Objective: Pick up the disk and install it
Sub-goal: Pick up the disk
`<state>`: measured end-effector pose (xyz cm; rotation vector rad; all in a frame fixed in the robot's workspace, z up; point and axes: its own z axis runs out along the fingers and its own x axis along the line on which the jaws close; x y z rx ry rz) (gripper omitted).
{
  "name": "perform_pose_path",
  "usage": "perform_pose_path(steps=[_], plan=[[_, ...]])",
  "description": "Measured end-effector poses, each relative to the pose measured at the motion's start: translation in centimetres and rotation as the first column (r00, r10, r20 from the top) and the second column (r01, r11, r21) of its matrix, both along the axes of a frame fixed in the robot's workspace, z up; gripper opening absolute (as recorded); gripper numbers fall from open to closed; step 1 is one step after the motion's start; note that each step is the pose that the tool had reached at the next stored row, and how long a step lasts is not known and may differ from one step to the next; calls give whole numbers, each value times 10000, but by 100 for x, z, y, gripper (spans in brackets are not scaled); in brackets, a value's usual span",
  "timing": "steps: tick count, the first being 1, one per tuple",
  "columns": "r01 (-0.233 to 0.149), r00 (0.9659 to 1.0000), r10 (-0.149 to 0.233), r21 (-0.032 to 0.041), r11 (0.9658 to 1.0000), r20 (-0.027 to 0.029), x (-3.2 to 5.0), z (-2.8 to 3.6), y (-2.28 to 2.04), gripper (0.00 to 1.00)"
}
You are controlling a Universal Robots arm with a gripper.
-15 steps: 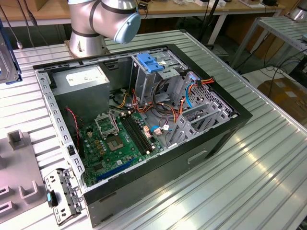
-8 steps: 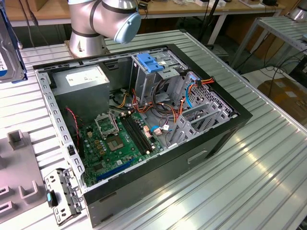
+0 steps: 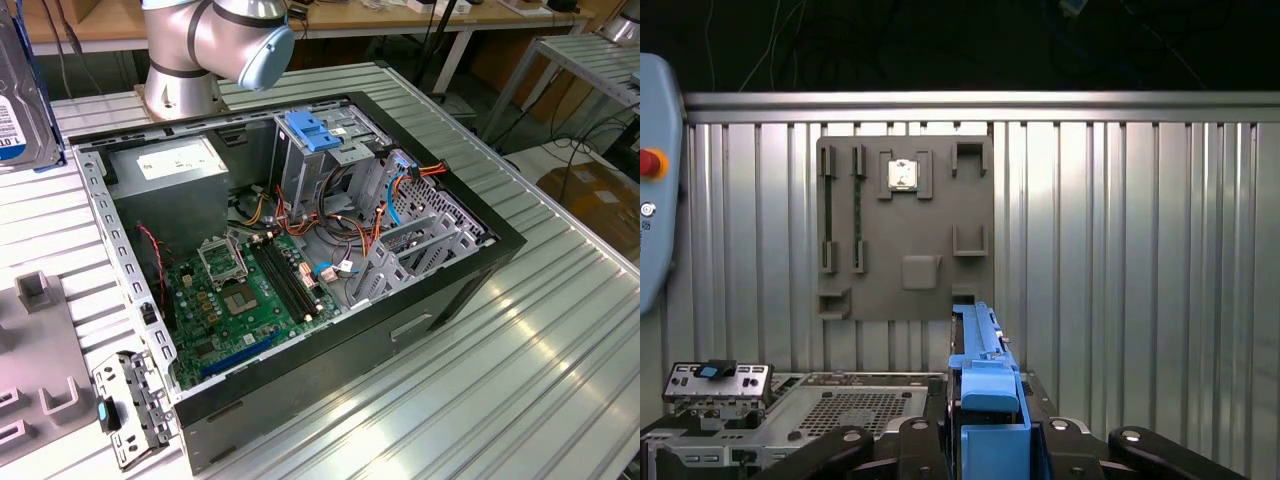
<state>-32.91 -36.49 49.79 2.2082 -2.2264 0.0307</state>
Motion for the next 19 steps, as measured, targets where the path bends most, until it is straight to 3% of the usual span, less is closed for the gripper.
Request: perform_pose_path(steps=[19], plan=[[-1,10000,1,1,10000,1,268,-1,0,37]])
